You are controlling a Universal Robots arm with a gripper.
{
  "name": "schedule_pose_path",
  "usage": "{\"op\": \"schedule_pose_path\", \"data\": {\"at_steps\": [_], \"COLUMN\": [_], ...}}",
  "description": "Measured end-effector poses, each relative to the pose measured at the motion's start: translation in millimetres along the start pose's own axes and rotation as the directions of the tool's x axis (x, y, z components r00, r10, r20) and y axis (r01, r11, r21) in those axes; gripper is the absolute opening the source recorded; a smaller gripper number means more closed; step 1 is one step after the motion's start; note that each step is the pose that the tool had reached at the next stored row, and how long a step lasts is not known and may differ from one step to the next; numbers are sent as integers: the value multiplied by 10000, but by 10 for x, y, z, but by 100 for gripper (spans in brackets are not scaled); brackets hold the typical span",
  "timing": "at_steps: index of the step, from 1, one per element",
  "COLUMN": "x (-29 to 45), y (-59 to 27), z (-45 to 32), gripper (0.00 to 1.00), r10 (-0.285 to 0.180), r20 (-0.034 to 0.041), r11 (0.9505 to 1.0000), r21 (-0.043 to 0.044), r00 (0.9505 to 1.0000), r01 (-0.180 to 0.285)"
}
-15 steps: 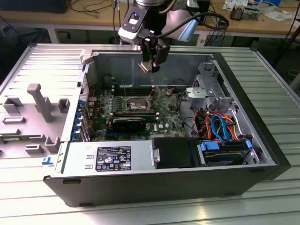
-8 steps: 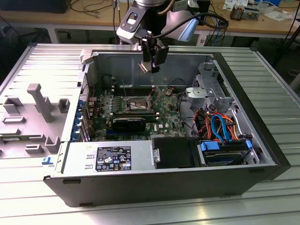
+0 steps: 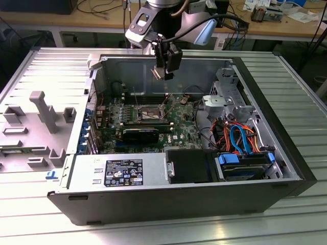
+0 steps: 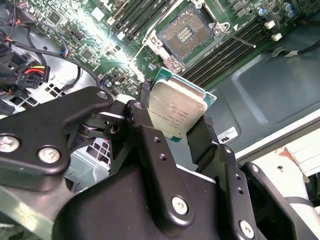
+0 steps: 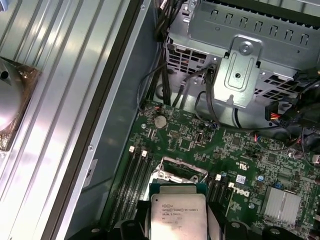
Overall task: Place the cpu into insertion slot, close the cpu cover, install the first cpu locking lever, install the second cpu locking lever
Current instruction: 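Place the cpu into insertion slot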
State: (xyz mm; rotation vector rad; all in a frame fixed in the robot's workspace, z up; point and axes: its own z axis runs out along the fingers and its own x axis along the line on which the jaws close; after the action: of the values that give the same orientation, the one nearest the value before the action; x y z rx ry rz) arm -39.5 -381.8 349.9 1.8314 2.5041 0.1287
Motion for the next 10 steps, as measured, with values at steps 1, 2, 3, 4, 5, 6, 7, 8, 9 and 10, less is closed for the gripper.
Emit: {"op": "schedule_pose_path", "data": {"at_steps": [1,2,3,4,5,6,7,8,9,10], "x": [0,0,0,0,0,0,0,0,0,0], "y": [0,0,0,0,0,0,0,0,0,0], "z": [1,1,1,1,1,1,1,1,1,1], "gripper": [54,54,54,54,54,54,54,54,54,54], "r10": [68,96,104,106,110,112,112,112,112,112], "r20": [5,8,9,9,9,9,10,10,10,10], "r11": [10000,10000,9999,9999,9999,9999,9999,9999,9999,9999], "r21": [-2,-2,-2,-3,-2,-2,-3,-2,-2,-2], "r00": [10000,10000,9999,9999,9999,9999,9999,9999,9999,9999], "r01": [-68,-96,-104,-106,-110,-112,-112,-112,-112,-112]}}
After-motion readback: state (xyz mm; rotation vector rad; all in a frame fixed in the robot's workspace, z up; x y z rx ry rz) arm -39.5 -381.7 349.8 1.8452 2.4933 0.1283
